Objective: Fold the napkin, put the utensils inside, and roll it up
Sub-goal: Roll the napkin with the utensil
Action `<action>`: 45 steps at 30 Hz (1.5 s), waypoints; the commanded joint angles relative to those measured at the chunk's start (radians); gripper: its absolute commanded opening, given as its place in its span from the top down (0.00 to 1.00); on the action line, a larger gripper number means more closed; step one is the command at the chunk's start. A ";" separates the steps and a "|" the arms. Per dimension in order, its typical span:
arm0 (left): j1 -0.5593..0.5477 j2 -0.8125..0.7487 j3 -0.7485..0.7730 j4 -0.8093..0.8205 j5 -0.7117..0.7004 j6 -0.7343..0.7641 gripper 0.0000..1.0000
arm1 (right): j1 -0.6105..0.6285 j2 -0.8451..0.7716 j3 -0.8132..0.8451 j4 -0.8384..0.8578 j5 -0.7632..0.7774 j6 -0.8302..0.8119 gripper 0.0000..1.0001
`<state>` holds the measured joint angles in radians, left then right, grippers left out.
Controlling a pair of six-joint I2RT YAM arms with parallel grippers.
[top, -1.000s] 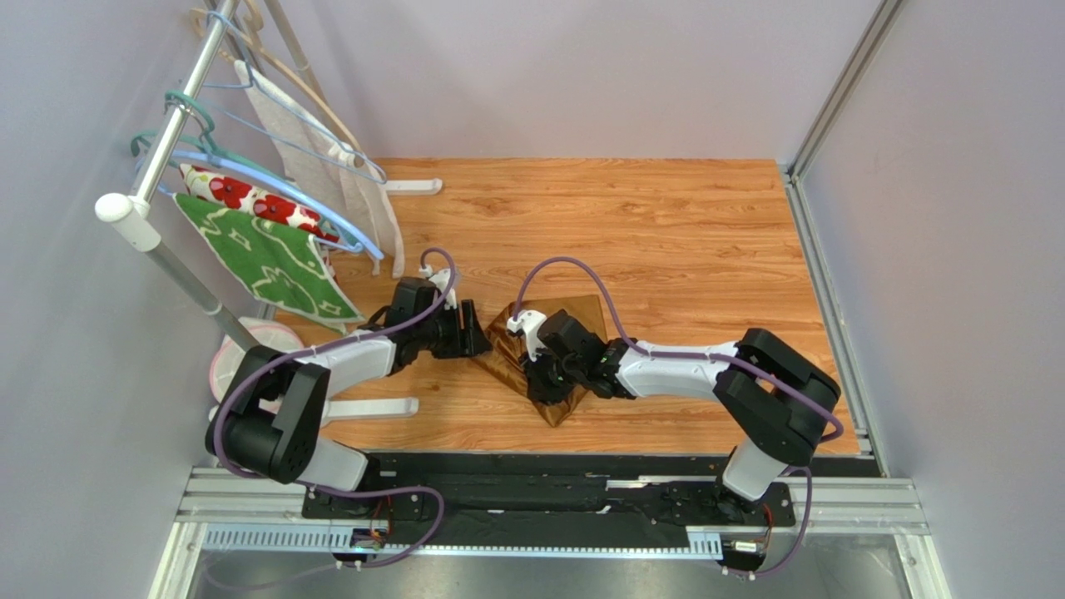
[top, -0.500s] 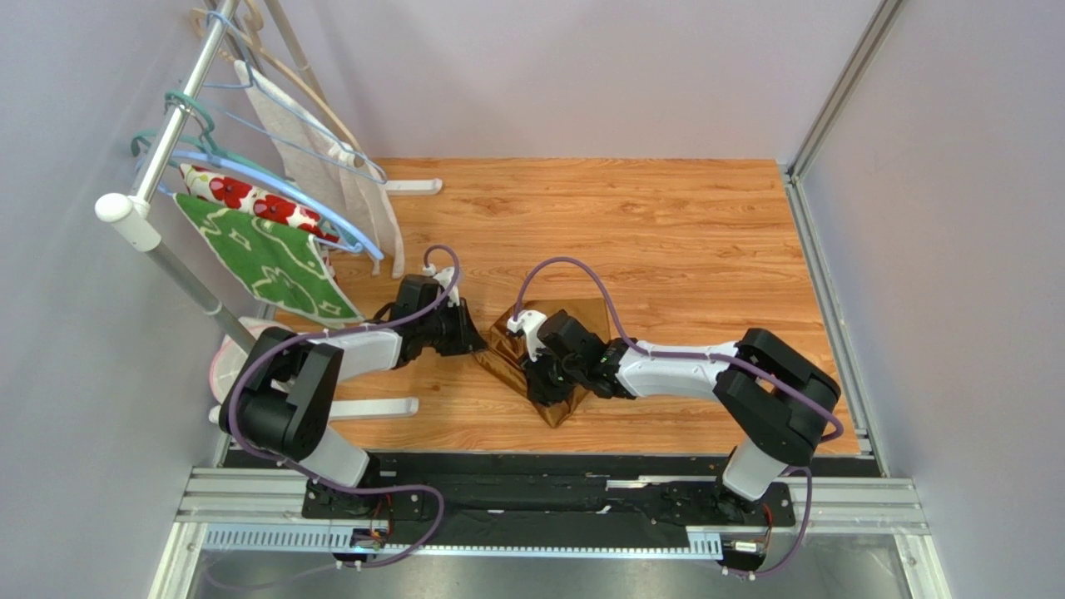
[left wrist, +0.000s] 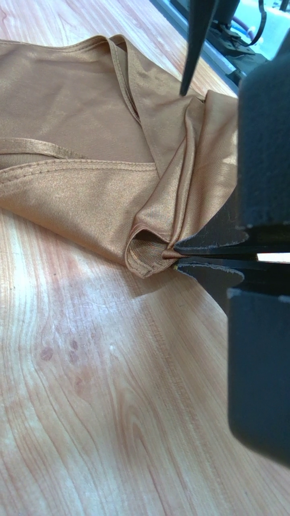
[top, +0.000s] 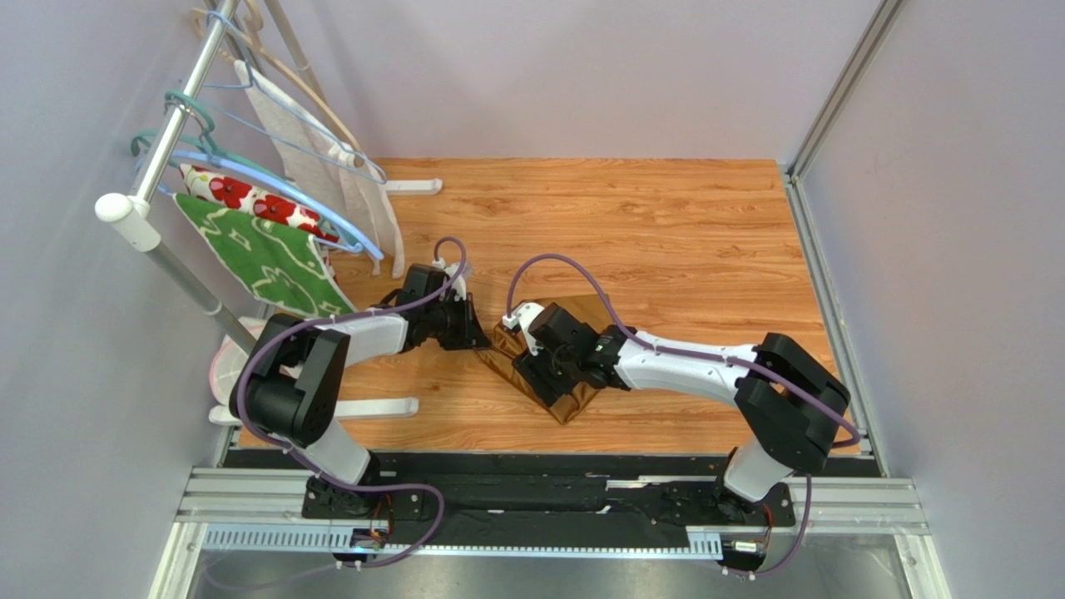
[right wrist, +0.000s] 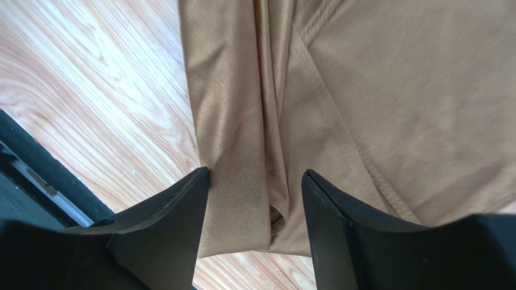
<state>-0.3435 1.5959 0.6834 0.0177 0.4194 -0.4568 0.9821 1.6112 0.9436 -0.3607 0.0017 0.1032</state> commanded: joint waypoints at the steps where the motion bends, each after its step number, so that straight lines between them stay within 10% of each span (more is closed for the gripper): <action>1: 0.000 0.039 0.030 -0.117 -0.014 0.050 1.00 | 0.070 -0.047 0.052 0.064 0.136 -0.066 0.37; 21: 0.000 0.059 0.059 -0.137 0.005 0.052 1.00 | 0.185 0.133 -0.002 0.204 0.302 -0.109 0.45; 36: 0.000 0.039 0.053 -0.124 0.032 0.050 1.00 | 0.109 0.223 -0.034 0.098 0.029 0.032 0.69; 38: 0.000 0.024 0.047 -0.105 0.045 0.046 0.90 | 0.087 0.231 -0.042 0.100 -0.059 0.039 0.79; 42: 0.000 -0.042 0.036 -0.090 0.024 0.032 0.37 | 0.041 0.230 -0.072 0.135 -0.202 0.056 0.95; 45: 0.006 -0.125 0.022 -0.093 -0.040 0.014 0.28 | -0.006 0.219 -0.095 0.166 -0.319 0.066 0.96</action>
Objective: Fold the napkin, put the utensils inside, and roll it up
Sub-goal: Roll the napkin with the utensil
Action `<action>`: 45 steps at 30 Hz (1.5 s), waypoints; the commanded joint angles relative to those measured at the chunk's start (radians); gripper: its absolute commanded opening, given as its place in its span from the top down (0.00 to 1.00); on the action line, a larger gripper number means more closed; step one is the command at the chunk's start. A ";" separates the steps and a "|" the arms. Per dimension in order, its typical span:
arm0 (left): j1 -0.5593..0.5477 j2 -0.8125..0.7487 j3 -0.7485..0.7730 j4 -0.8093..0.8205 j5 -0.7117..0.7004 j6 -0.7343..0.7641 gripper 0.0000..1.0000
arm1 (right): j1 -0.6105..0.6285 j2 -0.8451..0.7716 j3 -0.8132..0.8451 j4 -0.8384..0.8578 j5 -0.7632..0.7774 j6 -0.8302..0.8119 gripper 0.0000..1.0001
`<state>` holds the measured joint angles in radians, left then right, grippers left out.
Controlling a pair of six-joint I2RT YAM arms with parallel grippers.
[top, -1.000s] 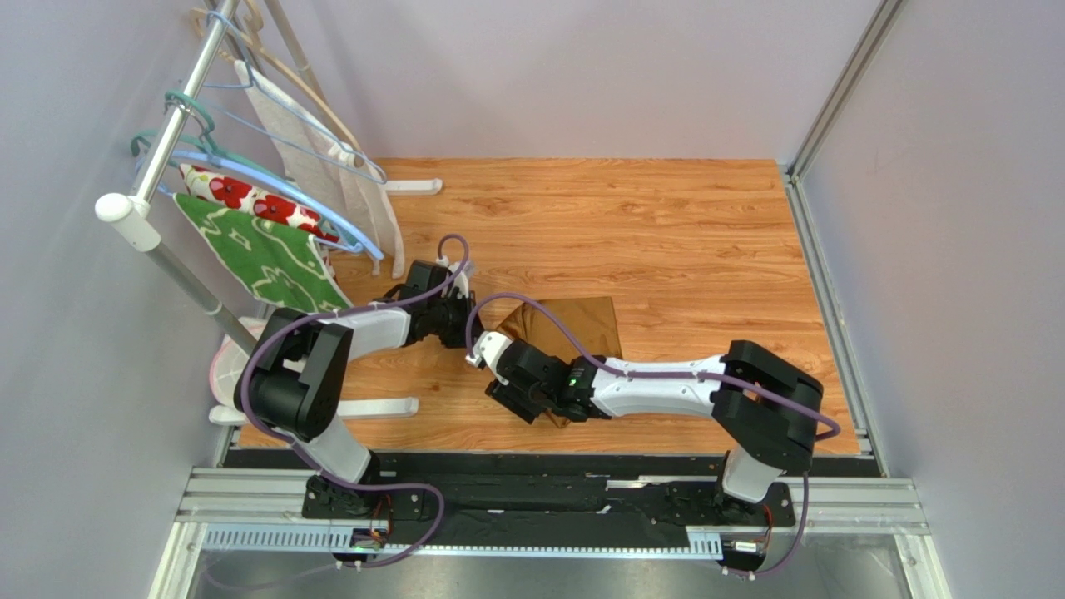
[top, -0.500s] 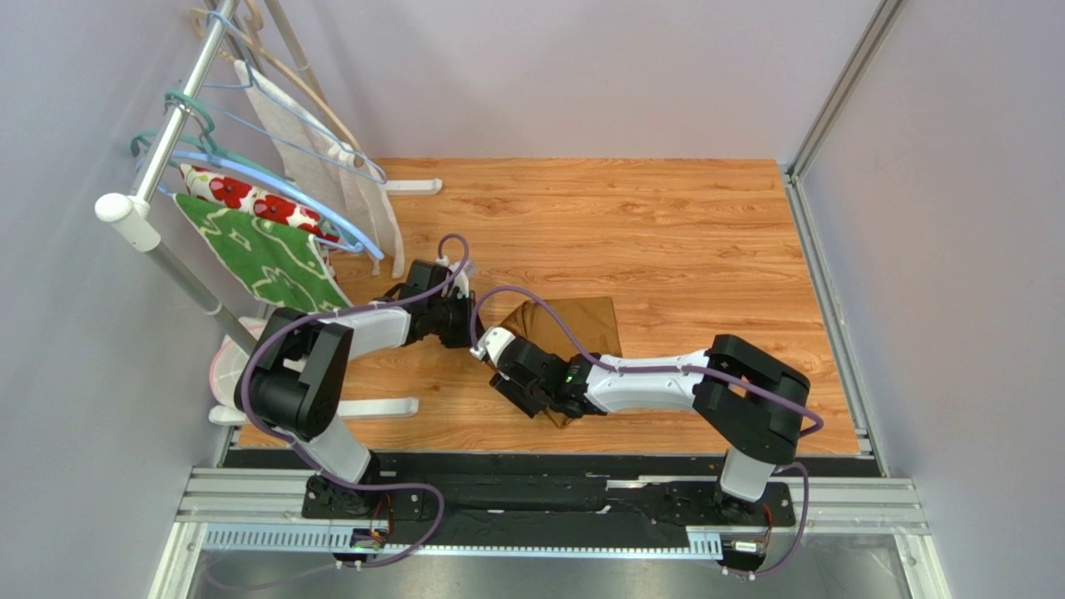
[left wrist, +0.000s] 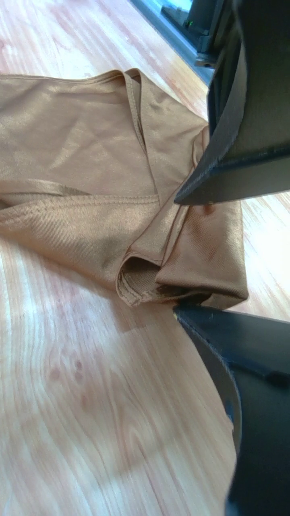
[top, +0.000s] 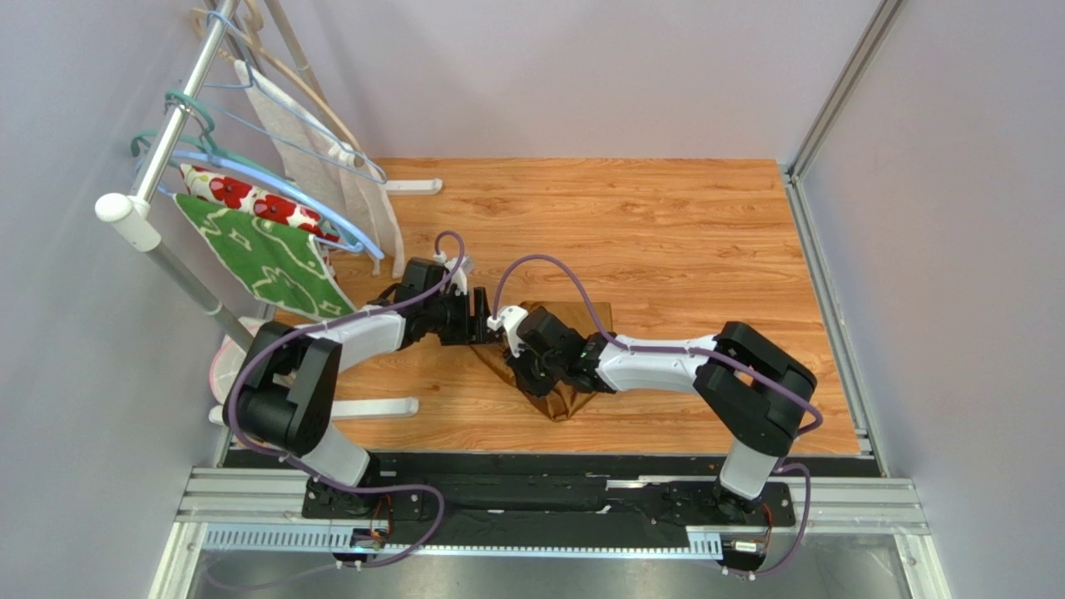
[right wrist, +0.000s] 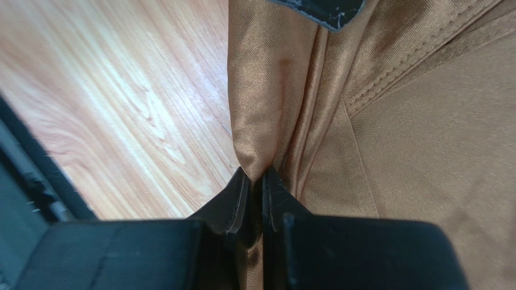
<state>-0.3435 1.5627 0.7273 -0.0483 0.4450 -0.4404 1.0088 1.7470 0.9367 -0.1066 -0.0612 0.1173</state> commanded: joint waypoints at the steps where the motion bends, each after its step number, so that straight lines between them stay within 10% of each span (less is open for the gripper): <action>1: 0.008 -0.134 -0.032 -0.022 -0.103 -0.010 0.27 | -0.056 0.080 -0.099 -0.082 -0.278 0.056 0.97; 16: 0.009 -0.317 -0.258 0.255 -0.105 -0.035 0.31 | -0.294 0.152 -0.145 0.050 -0.630 0.142 1.00; 45: -0.002 -0.052 -0.301 0.653 0.095 -0.152 0.64 | -0.384 0.267 -0.099 0.068 -0.681 0.194 1.00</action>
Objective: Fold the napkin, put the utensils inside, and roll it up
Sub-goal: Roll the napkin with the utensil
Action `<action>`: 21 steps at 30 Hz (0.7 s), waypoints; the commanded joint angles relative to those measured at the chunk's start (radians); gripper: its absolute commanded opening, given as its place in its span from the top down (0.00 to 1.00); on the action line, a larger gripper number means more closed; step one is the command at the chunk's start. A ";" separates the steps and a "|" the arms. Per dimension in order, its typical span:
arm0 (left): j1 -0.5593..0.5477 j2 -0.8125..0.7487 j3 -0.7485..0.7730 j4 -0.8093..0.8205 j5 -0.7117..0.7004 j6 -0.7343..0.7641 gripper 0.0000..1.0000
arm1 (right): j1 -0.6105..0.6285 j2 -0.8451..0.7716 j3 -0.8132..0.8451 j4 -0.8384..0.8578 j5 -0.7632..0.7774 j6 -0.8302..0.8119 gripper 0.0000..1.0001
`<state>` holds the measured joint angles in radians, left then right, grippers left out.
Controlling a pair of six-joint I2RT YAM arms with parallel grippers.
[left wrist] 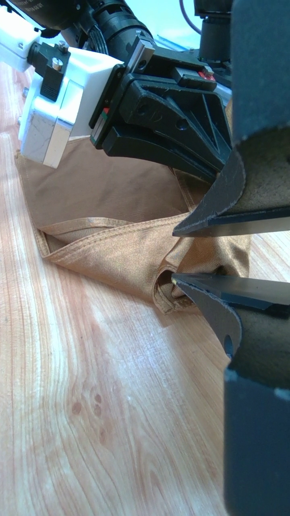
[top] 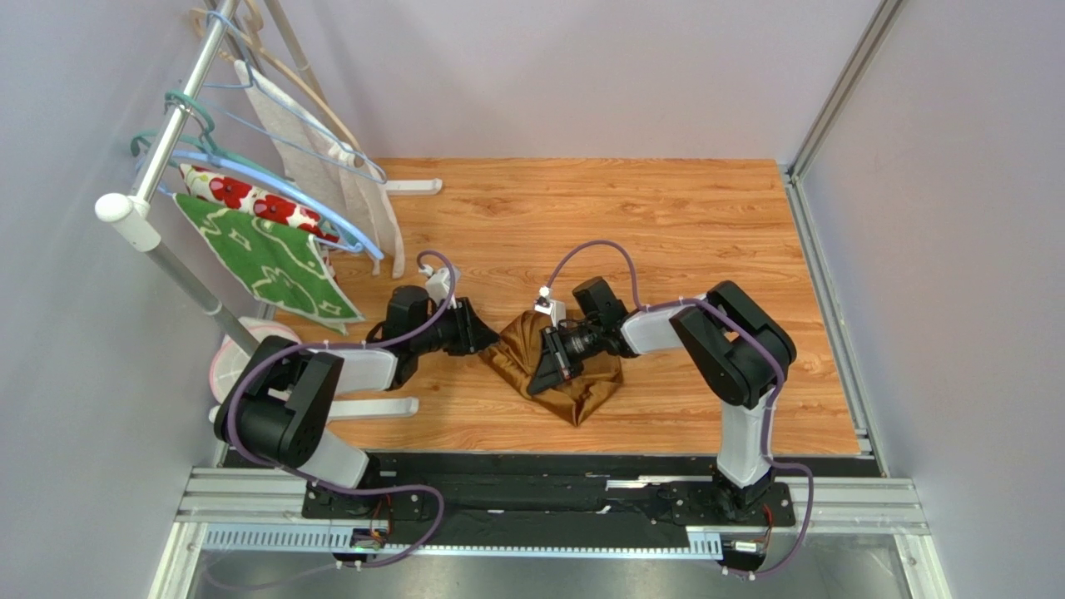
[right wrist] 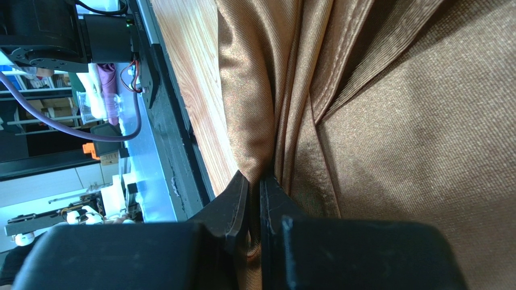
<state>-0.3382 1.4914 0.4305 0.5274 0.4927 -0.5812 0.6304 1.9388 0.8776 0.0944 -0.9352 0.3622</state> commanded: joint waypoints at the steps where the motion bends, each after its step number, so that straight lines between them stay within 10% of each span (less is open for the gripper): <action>1: -0.012 0.024 -0.003 0.079 0.046 -0.011 0.64 | -0.006 0.077 -0.040 -0.133 0.194 -0.051 1.00; 11: -0.021 -0.258 -0.036 -0.124 -0.147 0.118 0.36 | -0.011 0.071 -0.040 -0.130 0.197 -0.048 1.00; 21: -0.038 -0.220 -0.061 -0.173 -0.043 -0.015 0.43 | -0.011 0.075 -0.028 -0.124 0.211 -0.037 1.00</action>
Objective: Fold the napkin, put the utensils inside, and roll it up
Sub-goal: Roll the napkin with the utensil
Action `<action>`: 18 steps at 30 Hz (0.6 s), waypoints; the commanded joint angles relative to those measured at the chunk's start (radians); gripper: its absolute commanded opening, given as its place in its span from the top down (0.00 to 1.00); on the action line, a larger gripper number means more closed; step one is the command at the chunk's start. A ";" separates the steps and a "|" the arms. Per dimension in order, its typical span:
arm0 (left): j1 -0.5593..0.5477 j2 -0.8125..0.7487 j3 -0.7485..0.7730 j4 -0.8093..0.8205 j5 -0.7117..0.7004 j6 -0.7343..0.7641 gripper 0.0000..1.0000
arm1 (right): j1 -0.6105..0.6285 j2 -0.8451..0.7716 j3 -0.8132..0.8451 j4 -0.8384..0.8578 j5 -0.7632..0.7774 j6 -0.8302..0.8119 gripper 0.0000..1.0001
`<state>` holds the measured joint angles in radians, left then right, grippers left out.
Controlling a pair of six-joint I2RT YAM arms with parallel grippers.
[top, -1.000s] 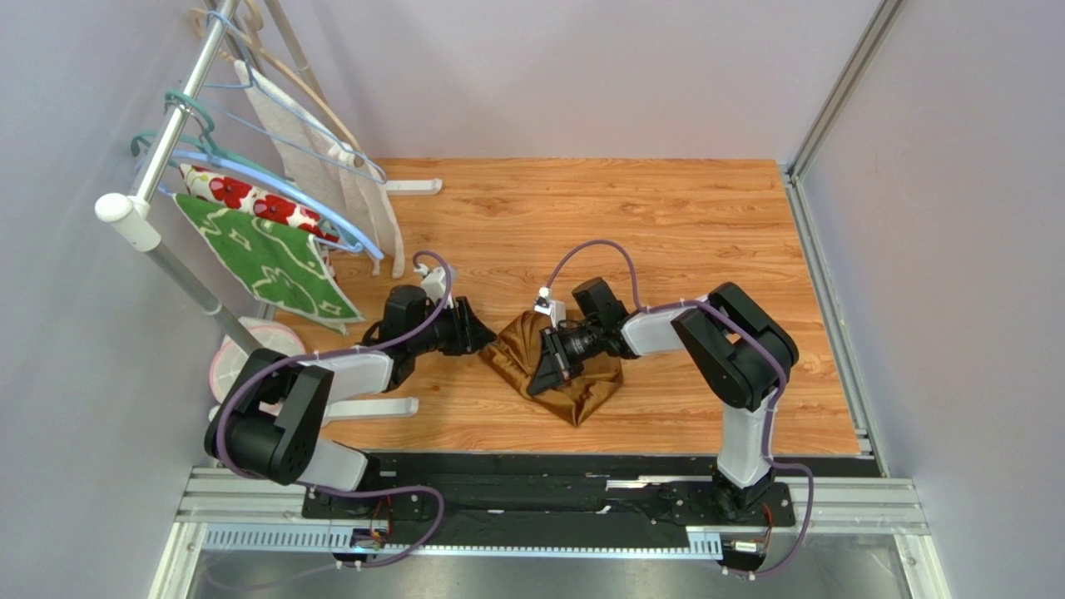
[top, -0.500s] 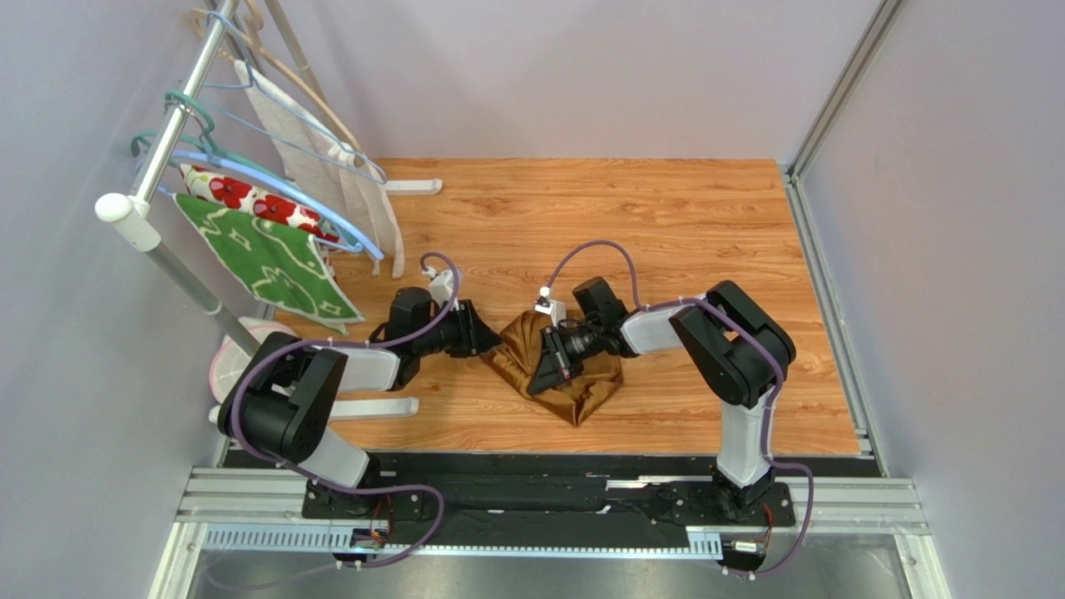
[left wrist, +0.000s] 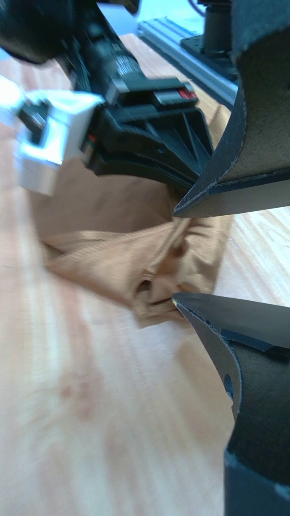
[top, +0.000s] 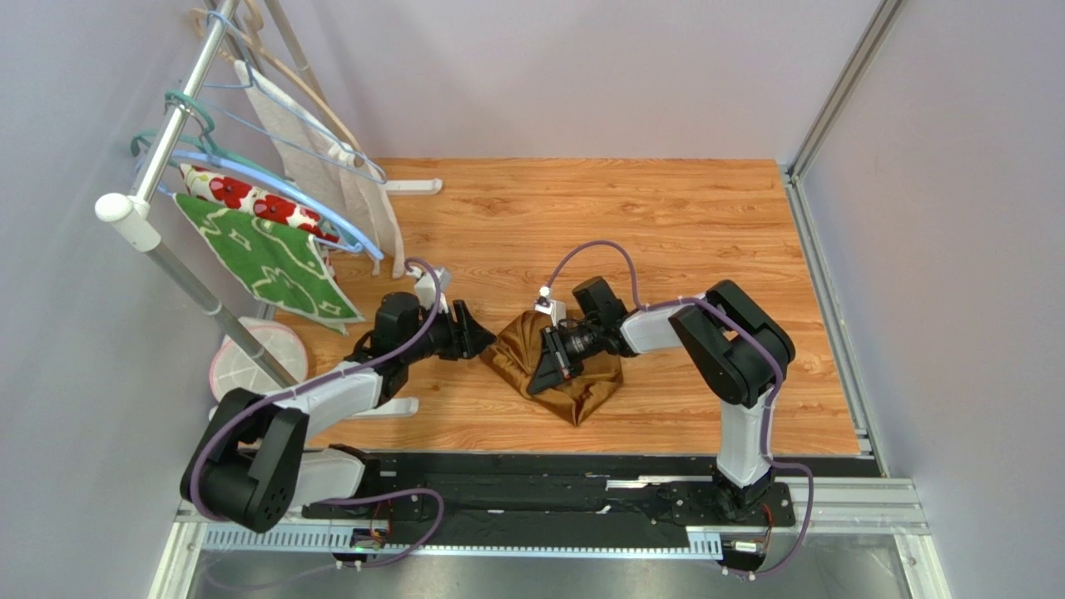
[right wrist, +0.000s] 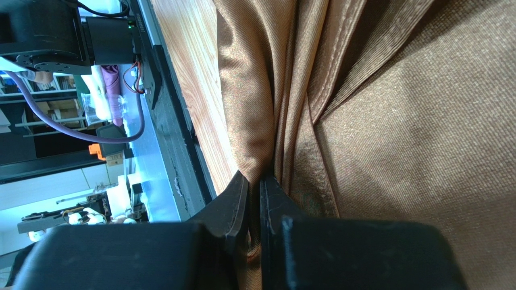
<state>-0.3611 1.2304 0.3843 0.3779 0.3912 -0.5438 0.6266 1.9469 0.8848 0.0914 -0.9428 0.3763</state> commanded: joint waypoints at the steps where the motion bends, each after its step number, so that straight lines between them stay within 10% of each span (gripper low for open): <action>1: -0.016 0.050 -0.019 -0.002 0.064 -0.065 0.43 | -0.005 0.069 -0.035 -0.124 0.222 -0.050 1.00; 18: -0.048 0.081 -0.005 0.127 0.082 -0.145 0.45 | -0.005 0.050 -0.049 -0.121 0.242 -0.039 1.00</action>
<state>-0.3878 1.3697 0.3676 0.4442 0.4793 -0.6731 0.6258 1.9469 0.8848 0.0902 -0.9394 0.3904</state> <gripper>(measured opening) 0.552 0.080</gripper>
